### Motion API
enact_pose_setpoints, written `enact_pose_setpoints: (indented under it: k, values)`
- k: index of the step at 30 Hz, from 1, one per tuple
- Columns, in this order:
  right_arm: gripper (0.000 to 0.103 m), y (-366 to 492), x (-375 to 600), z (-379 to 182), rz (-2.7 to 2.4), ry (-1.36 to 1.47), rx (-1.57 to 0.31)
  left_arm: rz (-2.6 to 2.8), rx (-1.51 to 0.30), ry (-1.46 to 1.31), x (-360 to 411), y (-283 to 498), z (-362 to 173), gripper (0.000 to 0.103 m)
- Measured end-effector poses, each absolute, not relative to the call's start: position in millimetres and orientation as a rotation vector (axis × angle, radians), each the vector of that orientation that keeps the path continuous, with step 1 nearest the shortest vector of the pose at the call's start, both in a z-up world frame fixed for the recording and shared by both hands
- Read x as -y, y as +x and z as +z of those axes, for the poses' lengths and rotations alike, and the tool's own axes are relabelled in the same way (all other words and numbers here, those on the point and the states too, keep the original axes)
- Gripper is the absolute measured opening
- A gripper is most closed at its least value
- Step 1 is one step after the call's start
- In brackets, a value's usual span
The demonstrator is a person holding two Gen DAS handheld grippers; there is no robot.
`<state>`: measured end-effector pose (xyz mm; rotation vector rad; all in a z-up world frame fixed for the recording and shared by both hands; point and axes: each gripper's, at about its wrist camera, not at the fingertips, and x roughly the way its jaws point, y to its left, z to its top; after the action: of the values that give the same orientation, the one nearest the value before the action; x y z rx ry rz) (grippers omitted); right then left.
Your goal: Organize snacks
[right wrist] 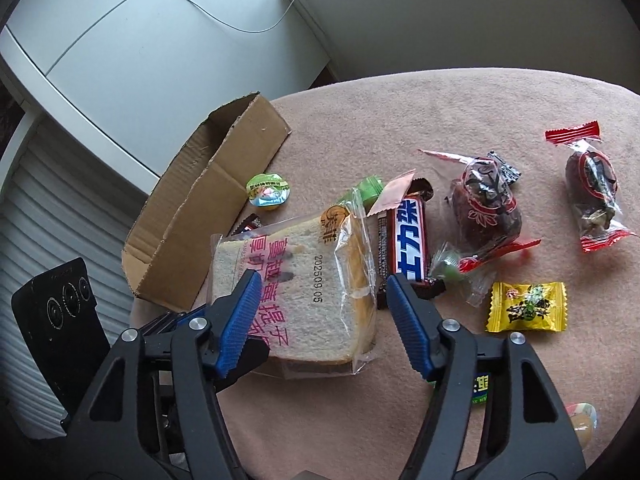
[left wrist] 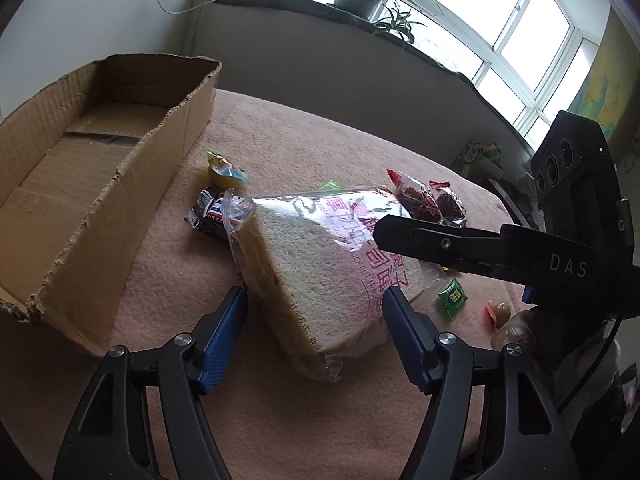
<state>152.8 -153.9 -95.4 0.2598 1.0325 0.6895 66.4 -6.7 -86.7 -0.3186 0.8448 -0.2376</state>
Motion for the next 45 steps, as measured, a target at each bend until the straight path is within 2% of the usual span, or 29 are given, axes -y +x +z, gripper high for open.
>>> enact_pose_setpoints:
  k: [10, 22, 34, 45]
  values:
    - [0.06, 143, 148, -87, 0.687, 0.216, -1.019, -0.233, -0.825, -0.284, 10, 66, -80, 0.068]
    - [0.06, 118, 142, -45, 0.688, 0.184, -0.933, -0.243, -0.73, -0.262, 6, 44, -50, 0.068]
    - [0.06, 103, 84, -8, 0.776, 0.113, -0.863, -0.17, -0.632, -0.28, -43, 19, -21, 0.068]
    - [0.06, 113, 10, -7, 0.87, 0.027, -0.864, -0.046, -0.603, -0.324, -104, 21, -20, 0.068]
